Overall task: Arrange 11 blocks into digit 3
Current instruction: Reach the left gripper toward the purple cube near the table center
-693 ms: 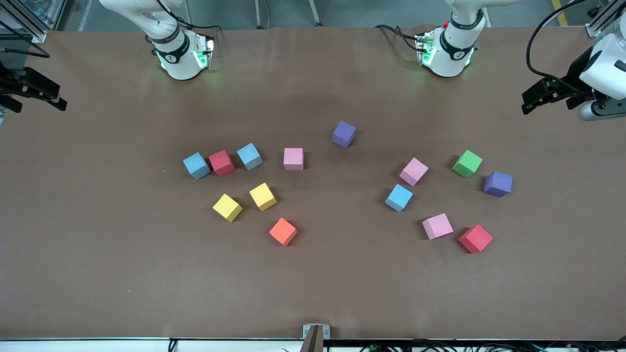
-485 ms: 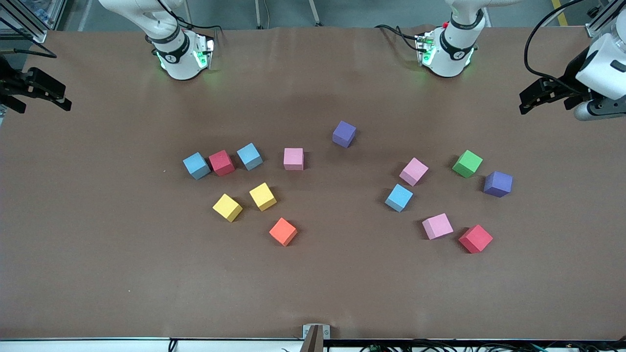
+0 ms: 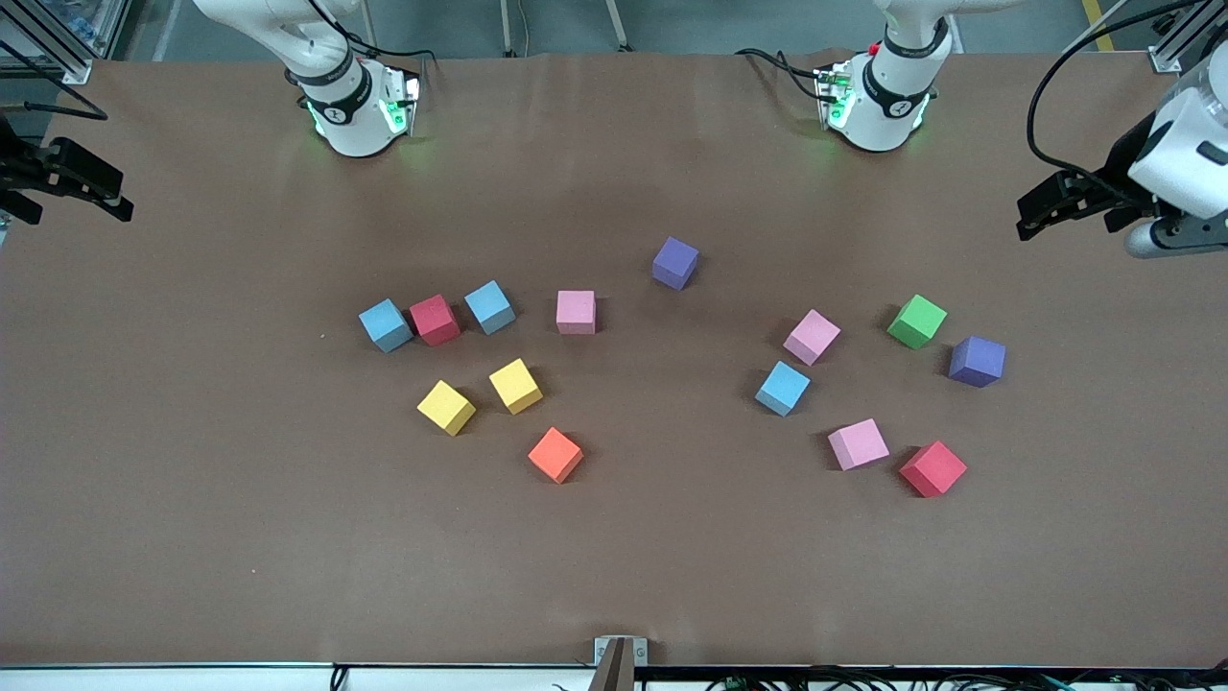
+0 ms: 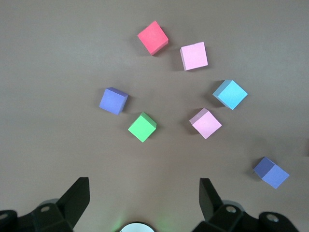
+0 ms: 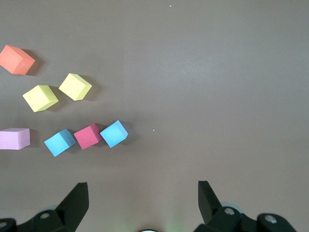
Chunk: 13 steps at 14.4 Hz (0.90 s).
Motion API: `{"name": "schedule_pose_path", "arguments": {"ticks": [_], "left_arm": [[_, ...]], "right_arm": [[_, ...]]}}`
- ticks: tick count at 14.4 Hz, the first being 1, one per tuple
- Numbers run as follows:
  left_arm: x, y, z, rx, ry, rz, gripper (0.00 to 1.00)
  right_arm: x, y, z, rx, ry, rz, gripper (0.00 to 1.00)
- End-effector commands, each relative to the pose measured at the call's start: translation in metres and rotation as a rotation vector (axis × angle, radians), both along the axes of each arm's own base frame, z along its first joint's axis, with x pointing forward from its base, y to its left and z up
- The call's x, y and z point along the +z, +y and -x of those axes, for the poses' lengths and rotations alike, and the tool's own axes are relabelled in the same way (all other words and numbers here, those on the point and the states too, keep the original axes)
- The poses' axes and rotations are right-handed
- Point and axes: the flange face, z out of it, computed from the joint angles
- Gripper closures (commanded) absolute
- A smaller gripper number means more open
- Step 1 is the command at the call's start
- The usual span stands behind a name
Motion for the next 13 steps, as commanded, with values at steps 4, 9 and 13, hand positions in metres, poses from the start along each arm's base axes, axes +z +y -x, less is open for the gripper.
{"name": "schedule_pose_path", "arguments": {"ticks": [4,9,13], "left_arm": [[-0.066,-0.074,-0.003,0.075,0.052,-0.01,0.0],[-0.16,-0.12,0.013,0.087,0.041,-0.009,0.0],[-0.233,-0.183,0.059,0.262,0.029,-0.029,0.0]], "right_arm": [[-0.002,0.001,0.002,-0.017,0.004,-0.003,0.0],[-0.002,-0.001,0.002,-0.021,0.002,-0.041,0.0],[-0.001,-0.001,0.003,-0.015,0.008,-0.037,0.0]]}}
